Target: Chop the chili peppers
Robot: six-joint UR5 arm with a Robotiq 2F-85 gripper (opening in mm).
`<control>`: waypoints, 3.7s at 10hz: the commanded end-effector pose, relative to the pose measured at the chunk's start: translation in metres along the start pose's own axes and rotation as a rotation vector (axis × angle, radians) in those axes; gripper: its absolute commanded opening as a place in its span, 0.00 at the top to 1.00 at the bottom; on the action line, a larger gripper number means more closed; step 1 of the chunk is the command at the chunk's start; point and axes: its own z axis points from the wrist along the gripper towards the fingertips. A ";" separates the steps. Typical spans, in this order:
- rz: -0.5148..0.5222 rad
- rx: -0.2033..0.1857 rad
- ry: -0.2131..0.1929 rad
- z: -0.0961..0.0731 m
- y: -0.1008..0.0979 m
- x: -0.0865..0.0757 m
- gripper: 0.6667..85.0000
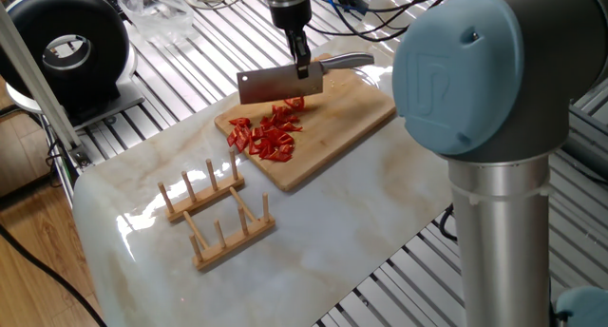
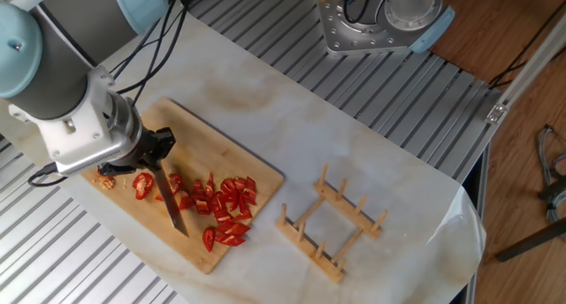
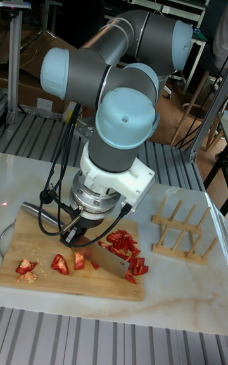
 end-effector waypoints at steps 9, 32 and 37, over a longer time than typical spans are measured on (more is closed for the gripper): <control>0.124 0.150 0.008 -0.046 0.009 -0.022 0.99; 0.181 0.118 -0.094 -0.005 -0.020 -0.050 0.99; 0.179 0.082 -0.097 -0.016 -0.009 -0.036 0.99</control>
